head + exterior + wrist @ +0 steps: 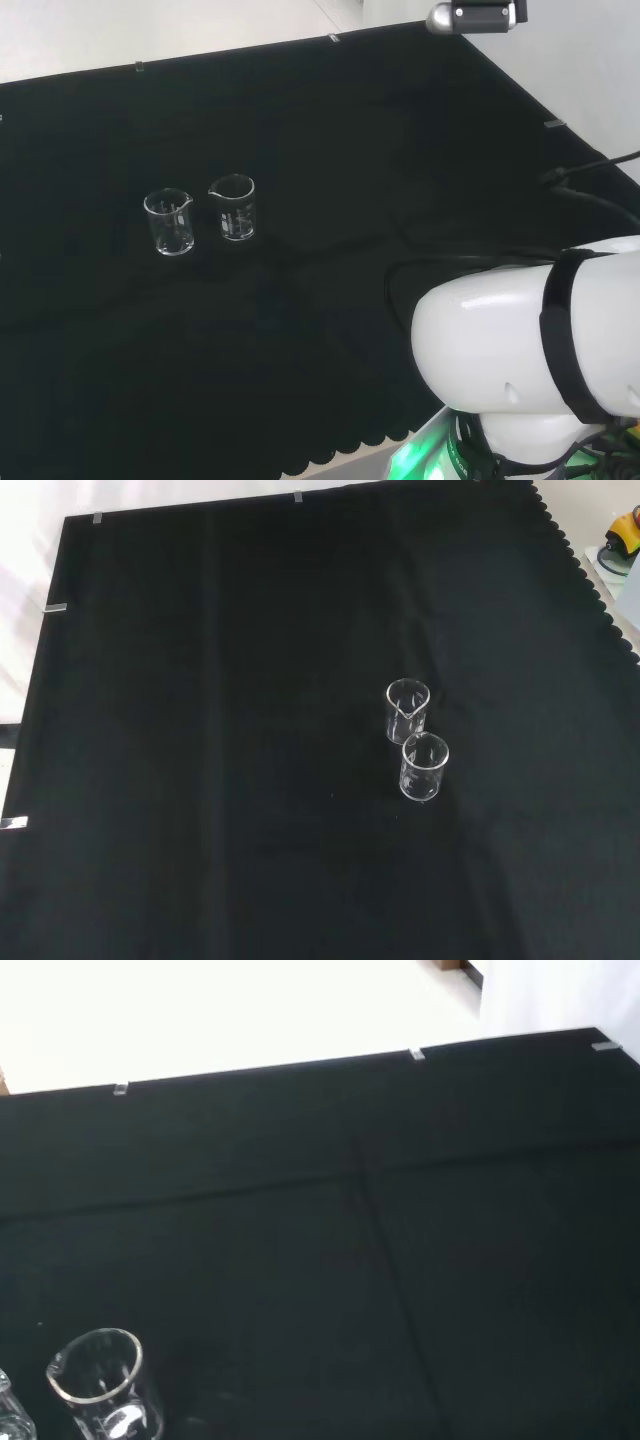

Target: Pick up the beaker on the right.

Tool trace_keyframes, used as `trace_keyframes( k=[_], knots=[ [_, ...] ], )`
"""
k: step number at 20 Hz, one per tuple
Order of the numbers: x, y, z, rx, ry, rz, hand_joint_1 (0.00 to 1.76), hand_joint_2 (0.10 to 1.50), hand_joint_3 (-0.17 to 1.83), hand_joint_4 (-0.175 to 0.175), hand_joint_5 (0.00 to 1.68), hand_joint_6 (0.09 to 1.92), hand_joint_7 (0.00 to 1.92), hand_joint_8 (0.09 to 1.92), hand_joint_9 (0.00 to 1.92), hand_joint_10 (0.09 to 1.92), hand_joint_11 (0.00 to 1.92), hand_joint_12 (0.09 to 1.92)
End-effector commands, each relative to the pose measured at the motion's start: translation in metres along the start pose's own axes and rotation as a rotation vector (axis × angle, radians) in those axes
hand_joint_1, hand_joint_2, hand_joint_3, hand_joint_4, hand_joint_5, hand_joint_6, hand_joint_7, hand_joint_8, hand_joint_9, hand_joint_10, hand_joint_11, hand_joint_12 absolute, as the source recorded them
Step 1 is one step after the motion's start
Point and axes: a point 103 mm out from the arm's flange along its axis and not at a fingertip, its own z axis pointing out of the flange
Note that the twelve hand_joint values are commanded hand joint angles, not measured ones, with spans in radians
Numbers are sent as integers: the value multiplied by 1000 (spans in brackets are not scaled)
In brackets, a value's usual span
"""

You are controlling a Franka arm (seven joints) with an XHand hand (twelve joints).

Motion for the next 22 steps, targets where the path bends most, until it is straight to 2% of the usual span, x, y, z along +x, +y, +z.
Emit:
trace_keyframes(
  k=[1,6,10,11,12,14,22],
  knots=[
    [-7,17,18,20,19,21,408,976,885,-23,260,87,93,417,117,556,0,757],
    [-10,25,38,33,37,32,436,947,908,-23,259,87,94,413,117,556,0,754],
    [-25,36,54,58,72,41,451,933,917,-23,257,87,94,412,117,557,0,753],
    [-22,37,57,58,50,43,453,931,918,-23,257,87,94,412,117,557,0,753],
    [-21,42,63,83,60,18,454,929,919,-23,256,87,94,412,117,557,0,753],
    [-18,51,73,85,96,18,457,927,920,-23,256,87,94,412,118,558,0,753],
    [-52,84,109,114,143,6,462,921,926,-23,255,87,95,412,122,560,0,755]
  ],
)
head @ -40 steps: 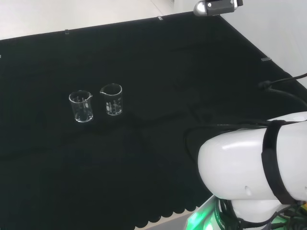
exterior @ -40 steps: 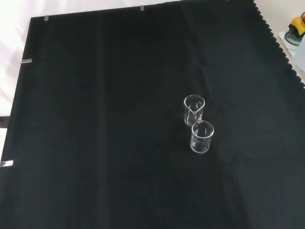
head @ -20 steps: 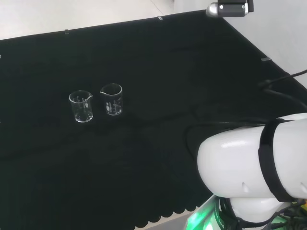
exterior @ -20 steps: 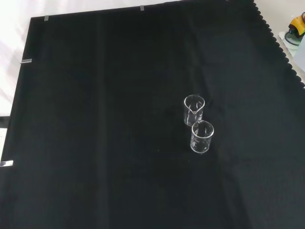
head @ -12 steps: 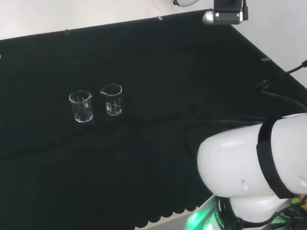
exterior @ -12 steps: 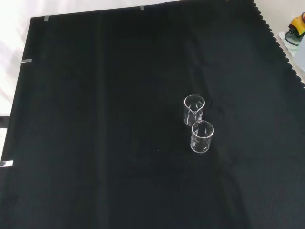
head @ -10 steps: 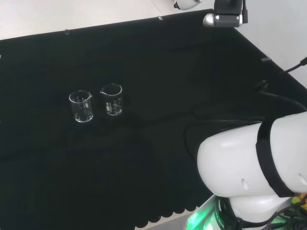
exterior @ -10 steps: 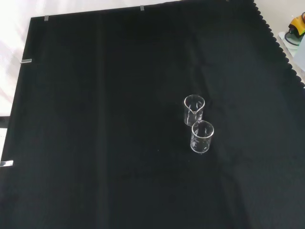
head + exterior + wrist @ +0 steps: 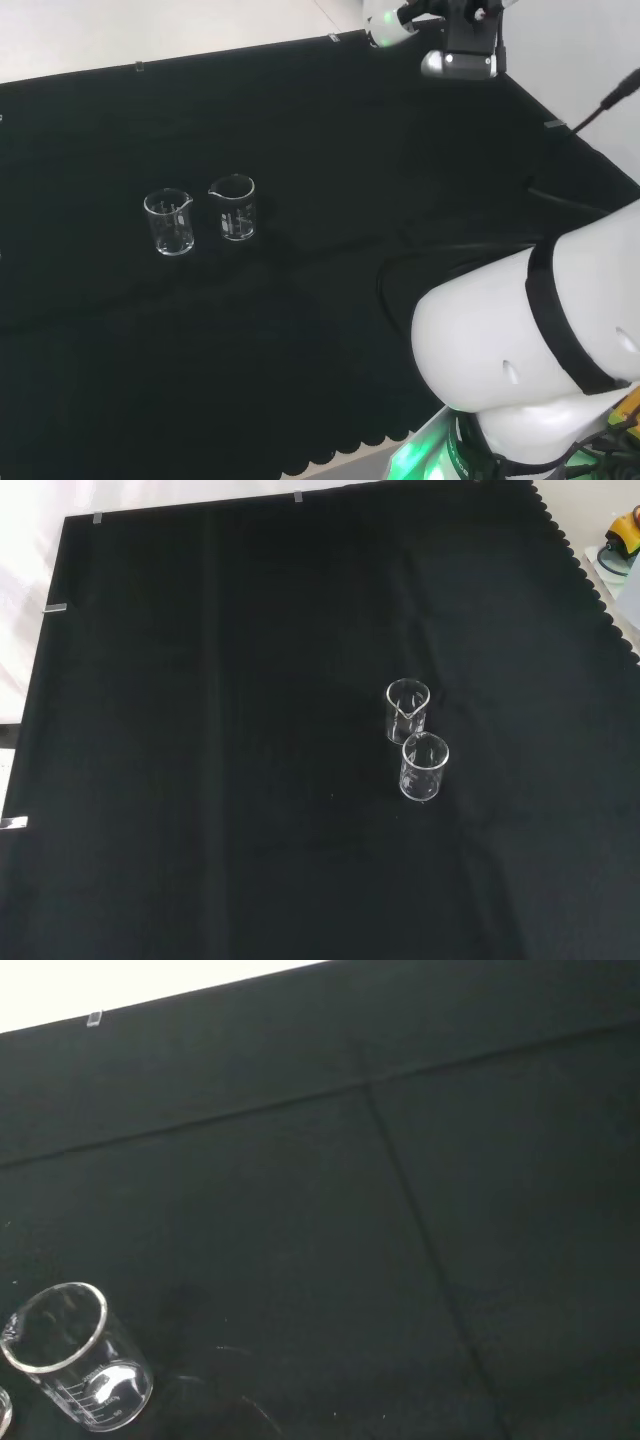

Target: Pick up the beaker on the right.

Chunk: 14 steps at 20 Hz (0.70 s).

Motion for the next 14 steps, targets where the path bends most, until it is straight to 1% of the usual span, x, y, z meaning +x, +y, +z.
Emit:
trace_keyframes(
  k=[1,2,3,4,5,9,14],
  knots=[
    [-31,29,16,1,46,-3,462,921,926,-23,255,87,95,412,122,560,0,755],
    [-41,32,17,8,52,-4,462,920,927,-23,255,87,95,412,122,561,0,756],
    [-45,33,17,10,56,-6,462,920,928,-22,255,87,96,412,123,561,0,757],
    [-36,37,26,41,140,33,466,916,930,-22,255,87,97,412,124,562,0,762],
    [-17,38,34,49,124,-40,468,912,932,-22,254,87,97,412,124,563,0,765],
    [-7,52,56,63,87,-63,495,889,940,-23,251,87,106,417,133,570,0,775],
    [-2,63,67,74,71,-73,507,877,946,-24,250,87,111,420,136,573,0,780]
  ],
)
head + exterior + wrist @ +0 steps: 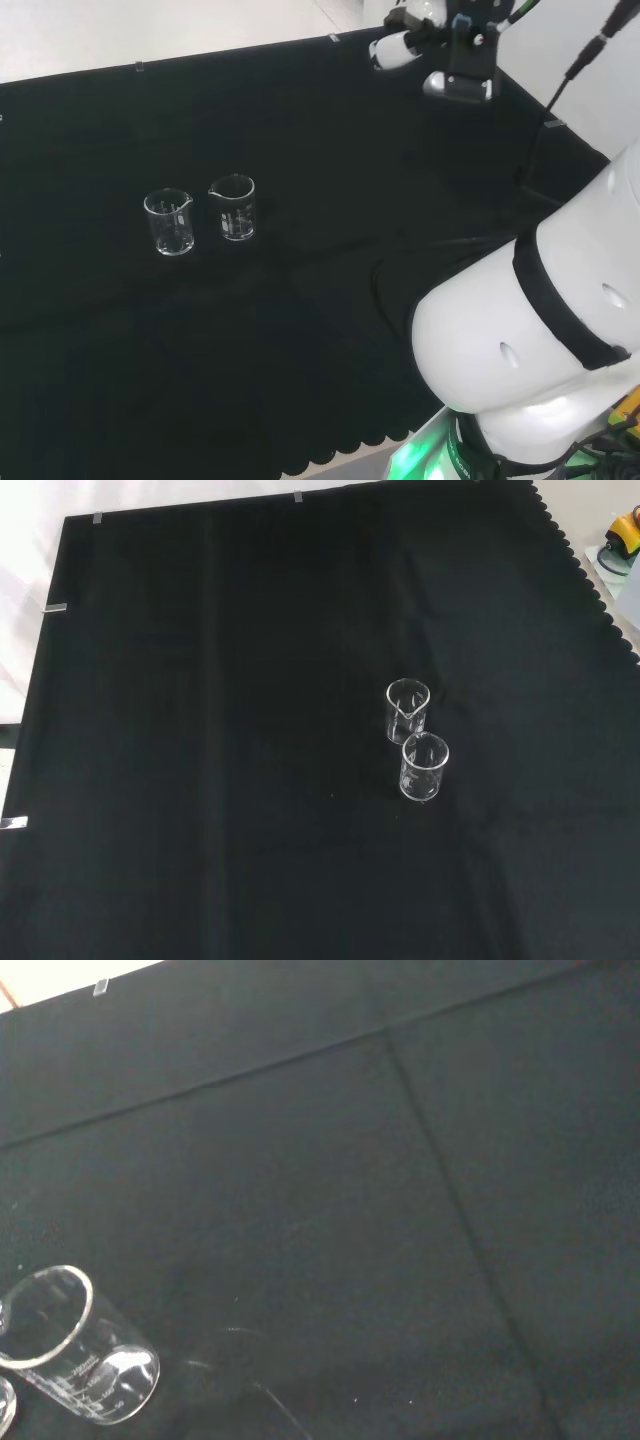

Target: Pick up the beaker on the right.

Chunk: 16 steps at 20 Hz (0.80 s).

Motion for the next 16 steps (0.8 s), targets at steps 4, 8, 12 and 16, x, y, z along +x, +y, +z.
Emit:
trace_keyframes(
  k=[4,8,12,16],
  knots=[
    [21,28,33,33,-22,-53,511,867,950,-25,251,87,113,422,139,575,0,784],
    [27,36,47,58,-4,-72,513,862,952,-25,251,87,117,424,141,577,0,787],
    [34,44,62,68,16,-115,517,851,961,-25,251,87,118,426,144,579,0,801],
    [40,50,75,98,39,-147,516,840,962,-25,251,87,119,427,146,580,0,807]
  ],
)
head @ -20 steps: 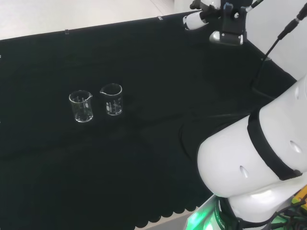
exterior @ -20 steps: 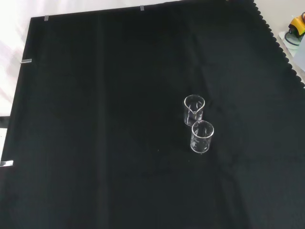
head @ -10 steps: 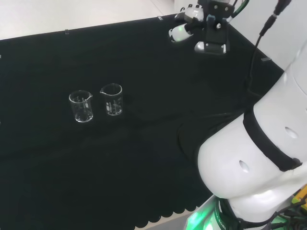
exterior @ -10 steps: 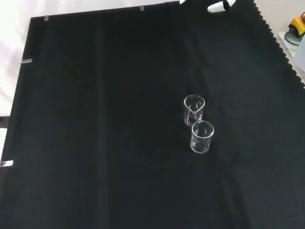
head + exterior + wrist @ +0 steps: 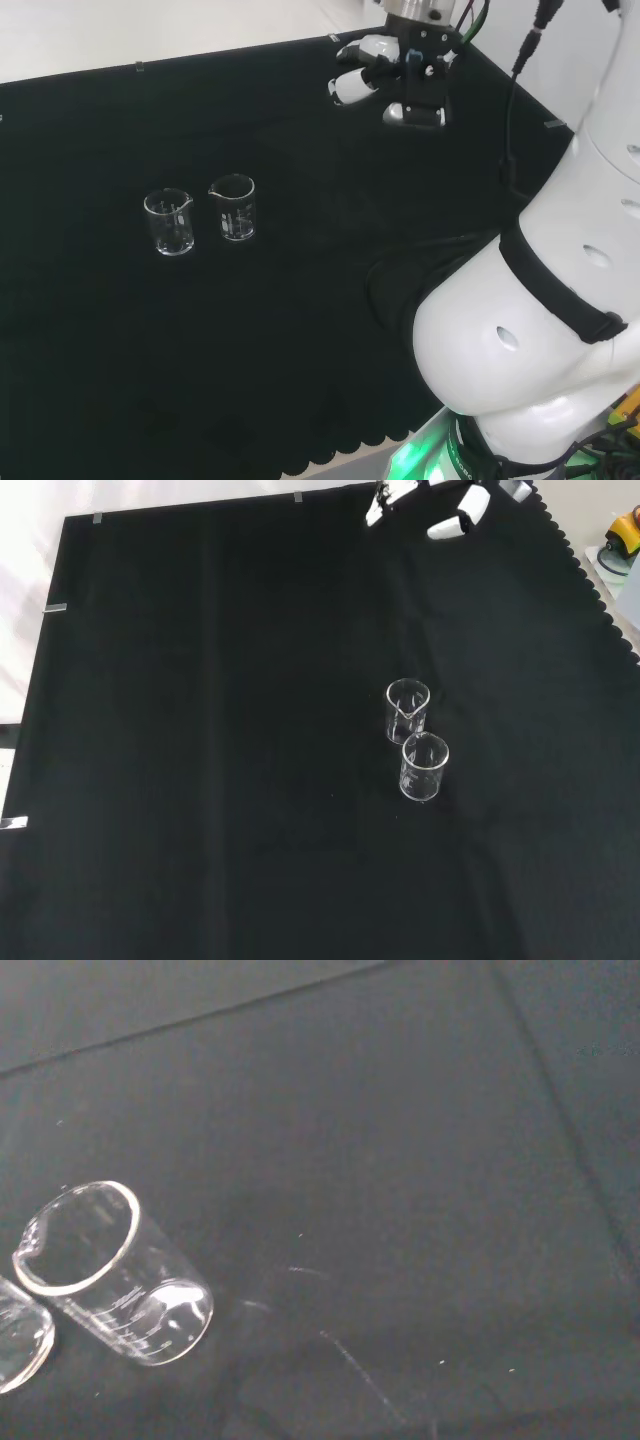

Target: Pick up the beaker on the right.

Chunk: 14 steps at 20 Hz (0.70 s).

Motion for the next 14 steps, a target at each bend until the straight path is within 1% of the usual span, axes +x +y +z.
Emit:
trace_keyframes(
  k=[1,4,6,8,11,13,14],
  knots=[
    [11,13,16,21,30,-59,520,831,965,-25,251,87,118,428,146,581,0,812],
    [12,17,25,36,53,-72,542,786,984,-26,252,87,118,432,149,584,0,825],
    [14,20,31,44,44,-87,609,696,1020,-28,256,87,124,438,160,588,0,856],
    [15,23,37,52,54,-95,674,620,1065,-29,262,87,133,449,174,592,0,904],
    [16,27,46,67,65,-104,721,564,1108,-31,269,87,140,466,190,599,0,957],
    [16,30,51,79,57,-127,730,543,1125,-32,271,87,143,473,197,602,0,973],
    [18,31,53,75,33,-139,743,518,1137,-33,272,87,143,477,200,603,0,979]
  ],
)
